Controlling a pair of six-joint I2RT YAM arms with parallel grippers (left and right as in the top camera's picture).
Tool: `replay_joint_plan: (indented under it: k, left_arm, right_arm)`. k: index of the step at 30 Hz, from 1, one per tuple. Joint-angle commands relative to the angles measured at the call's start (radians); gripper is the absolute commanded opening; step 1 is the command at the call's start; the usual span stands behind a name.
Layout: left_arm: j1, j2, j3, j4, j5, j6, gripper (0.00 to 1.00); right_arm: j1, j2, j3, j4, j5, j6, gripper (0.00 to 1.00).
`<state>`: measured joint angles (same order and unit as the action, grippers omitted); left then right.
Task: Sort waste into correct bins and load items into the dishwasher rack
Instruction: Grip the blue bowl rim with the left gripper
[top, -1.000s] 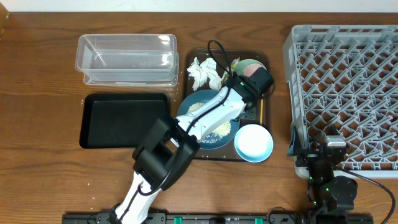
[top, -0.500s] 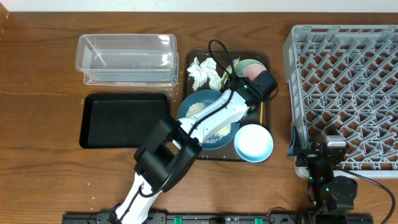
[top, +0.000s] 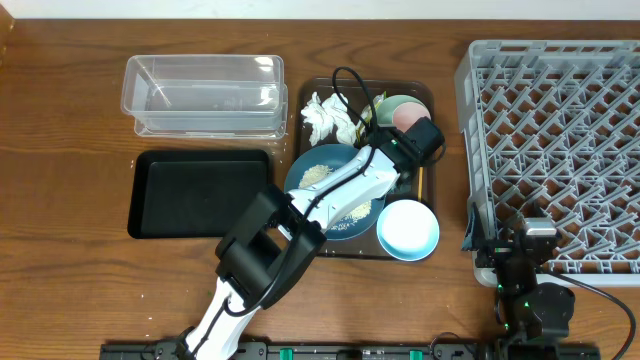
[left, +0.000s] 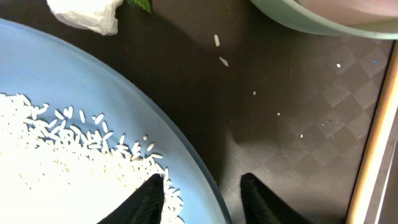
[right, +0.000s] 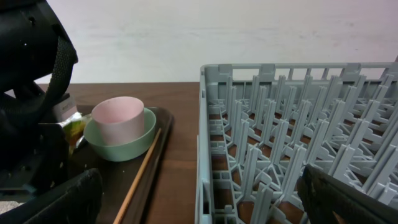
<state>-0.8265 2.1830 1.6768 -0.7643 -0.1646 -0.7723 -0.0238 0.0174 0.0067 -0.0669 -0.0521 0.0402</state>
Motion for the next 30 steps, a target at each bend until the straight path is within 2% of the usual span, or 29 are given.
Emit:
replay_joint_plan:
  k: [1, 11, 14, 17, 18, 22, 30]
  left_arm:
    - [-0.003, 0.015, -0.005, -0.004, -0.024, -0.011, 0.39]
    - [-0.004, 0.015, -0.005, -0.003, -0.024, -0.012, 0.29]
    - [-0.005, 0.015, -0.005, -0.003, -0.024, -0.012, 0.2]
    - [-0.005, 0.014, -0.005, -0.004, -0.024, -0.011, 0.19]
    - [-0.005, 0.014, -0.005, -0.004, -0.024, -0.011, 0.14]
    - [-0.005, 0.014, -0.002, -0.005, -0.024, -0.012, 0.08]
    - [-0.006, -0.002, 0.024, -0.037, -0.027, -0.012, 0.06]
  right_arm:
    - [-0.005, -0.004, -0.001, -0.004, 0.0, -0.012, 0.99]
    - [-0.005, -0.004, -0.001, -0.004, 0.0, -0.012, 0.99]
    - [-0.005, -0.004, -0.001, -0.004, 0.0, -0.012, 0.99]
    - [-0.005, -0.004, -0.001, -0.004, 0.0, -0.012, 0.99]
    - [-0.005, -0.004, -0.001, -0.004, 0.0, -0.012, 0.99]
    - [-0.005, -0.004, -0.001, -0.004, 0.0, -0.012, 0.99]
    - [-0.005, -0.004, -0.001, -0.004, 0.0, -0.012, 0.99]
